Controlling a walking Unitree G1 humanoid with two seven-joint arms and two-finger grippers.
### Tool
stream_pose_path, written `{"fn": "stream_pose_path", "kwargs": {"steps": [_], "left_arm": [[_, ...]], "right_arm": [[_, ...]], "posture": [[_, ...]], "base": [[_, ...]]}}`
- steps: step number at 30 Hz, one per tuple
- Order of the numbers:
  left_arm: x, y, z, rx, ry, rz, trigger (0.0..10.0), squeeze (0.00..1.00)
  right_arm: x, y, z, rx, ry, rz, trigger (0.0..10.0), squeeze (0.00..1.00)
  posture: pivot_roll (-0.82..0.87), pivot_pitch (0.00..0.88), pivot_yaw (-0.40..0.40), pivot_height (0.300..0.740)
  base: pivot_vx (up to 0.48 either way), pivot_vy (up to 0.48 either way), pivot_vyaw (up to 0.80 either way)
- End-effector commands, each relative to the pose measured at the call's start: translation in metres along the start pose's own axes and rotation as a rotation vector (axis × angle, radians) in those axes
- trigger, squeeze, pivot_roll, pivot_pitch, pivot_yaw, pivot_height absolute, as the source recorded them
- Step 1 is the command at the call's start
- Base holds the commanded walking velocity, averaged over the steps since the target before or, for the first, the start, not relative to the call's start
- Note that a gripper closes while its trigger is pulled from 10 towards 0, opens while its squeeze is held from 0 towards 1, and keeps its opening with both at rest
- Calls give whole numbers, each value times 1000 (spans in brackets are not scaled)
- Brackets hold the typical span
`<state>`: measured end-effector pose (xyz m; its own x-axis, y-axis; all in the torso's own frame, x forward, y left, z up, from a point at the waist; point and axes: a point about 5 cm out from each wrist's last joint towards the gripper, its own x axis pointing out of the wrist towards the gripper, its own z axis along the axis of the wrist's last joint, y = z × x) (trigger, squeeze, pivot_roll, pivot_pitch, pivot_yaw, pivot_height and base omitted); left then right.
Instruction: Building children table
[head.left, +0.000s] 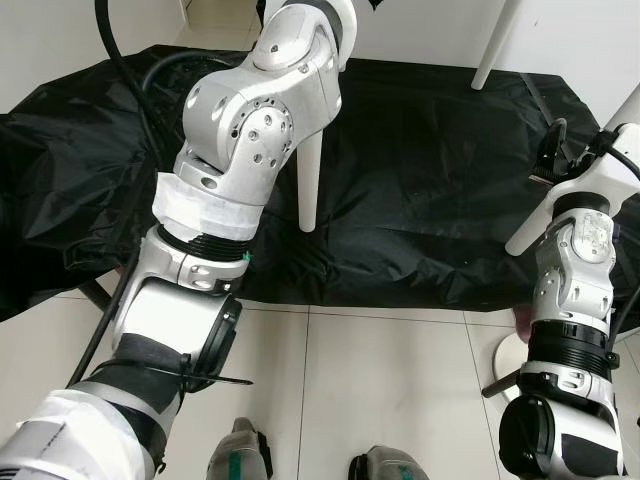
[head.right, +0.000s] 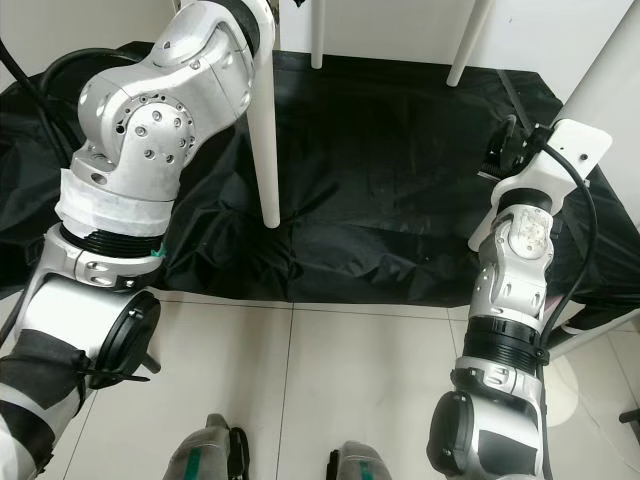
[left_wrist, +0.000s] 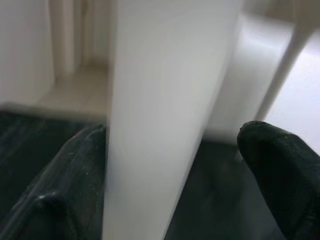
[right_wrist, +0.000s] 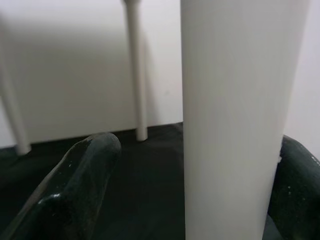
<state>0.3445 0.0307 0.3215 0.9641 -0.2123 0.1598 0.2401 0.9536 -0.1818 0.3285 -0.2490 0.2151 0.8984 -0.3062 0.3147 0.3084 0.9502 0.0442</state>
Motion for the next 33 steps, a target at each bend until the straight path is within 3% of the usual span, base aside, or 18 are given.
{"fn": "stream_pose_path", "kwargs": {"steps": [1,33], "left_arm": [[-2,-15,-18,48,48,-458,10000,1000],[-2,-15,-18,48,48,-458,10000,1000]], "right_arm": [[-8,22,-23,25,107,107,10000,0],[-8,22,-23,25,107,107,10000,0]], "posture": [[33,166,26,740],[33,166,26,740]], "base": [[0,0,0],[0,0,0]]}}
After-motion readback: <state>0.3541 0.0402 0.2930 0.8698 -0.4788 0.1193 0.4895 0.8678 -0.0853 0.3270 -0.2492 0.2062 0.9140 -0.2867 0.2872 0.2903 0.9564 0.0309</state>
